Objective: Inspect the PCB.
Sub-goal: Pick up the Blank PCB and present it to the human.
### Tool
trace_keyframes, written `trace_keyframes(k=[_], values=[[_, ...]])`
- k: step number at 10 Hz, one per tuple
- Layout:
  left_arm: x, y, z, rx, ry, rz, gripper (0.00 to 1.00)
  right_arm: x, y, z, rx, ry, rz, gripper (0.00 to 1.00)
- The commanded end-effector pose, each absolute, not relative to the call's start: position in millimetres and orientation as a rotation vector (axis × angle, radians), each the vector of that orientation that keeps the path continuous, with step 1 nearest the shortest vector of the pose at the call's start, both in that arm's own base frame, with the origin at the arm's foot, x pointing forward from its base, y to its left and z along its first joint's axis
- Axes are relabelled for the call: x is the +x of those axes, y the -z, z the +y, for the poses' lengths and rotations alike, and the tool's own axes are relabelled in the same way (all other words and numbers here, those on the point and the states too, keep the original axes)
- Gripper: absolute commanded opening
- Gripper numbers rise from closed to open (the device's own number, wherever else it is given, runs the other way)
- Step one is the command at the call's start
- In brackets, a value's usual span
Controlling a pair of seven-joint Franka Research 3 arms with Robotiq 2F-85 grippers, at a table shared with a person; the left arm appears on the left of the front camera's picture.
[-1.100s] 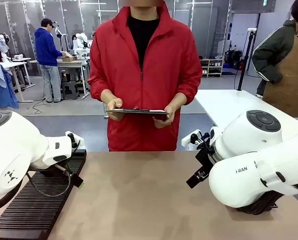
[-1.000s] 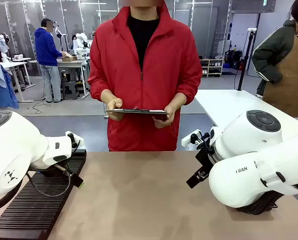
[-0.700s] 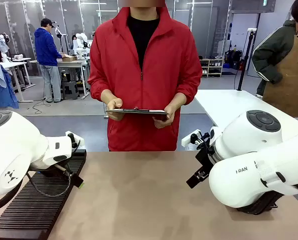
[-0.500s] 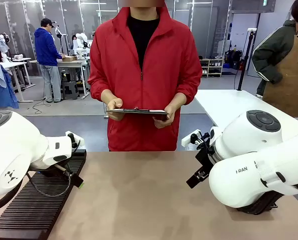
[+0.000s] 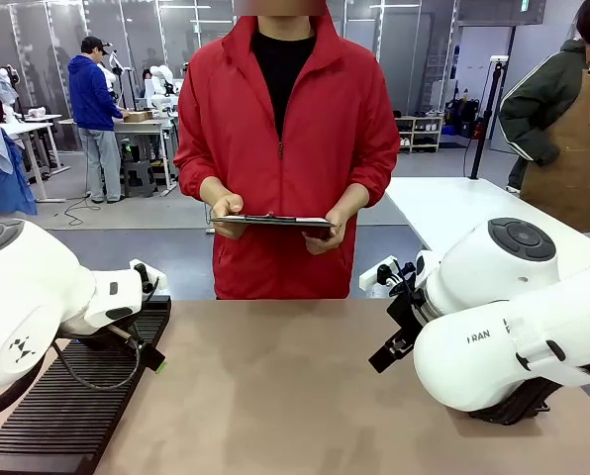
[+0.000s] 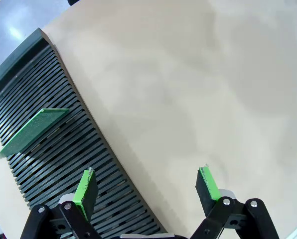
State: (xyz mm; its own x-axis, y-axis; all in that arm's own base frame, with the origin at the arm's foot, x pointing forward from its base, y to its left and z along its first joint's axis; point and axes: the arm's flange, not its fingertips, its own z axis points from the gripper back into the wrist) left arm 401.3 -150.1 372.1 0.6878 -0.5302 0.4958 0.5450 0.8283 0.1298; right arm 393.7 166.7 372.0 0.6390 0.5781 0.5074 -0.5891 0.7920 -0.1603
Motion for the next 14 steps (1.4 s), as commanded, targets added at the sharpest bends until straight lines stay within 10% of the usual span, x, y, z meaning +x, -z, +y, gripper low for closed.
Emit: trace_keyframes(k=[1,7,14], values=[[401.3,-372.1,-150.1,-0.029,0.602,-0.546,1.0,393.7,-372.0,166.7,0.021,-0.666,-0.572,1.0],[357.4,-480.6,-120.3,-0.322,0.627,-0.478,1.0,376.8,-480.4,127.8,0.189,-0.562,-0.496,1.0],[285.3,-513.4,41.7,-0.938,0.532,-0.637,1.0,287.2,-489.9,-78.0,1.035,-0.322,-0.443,1.0]])
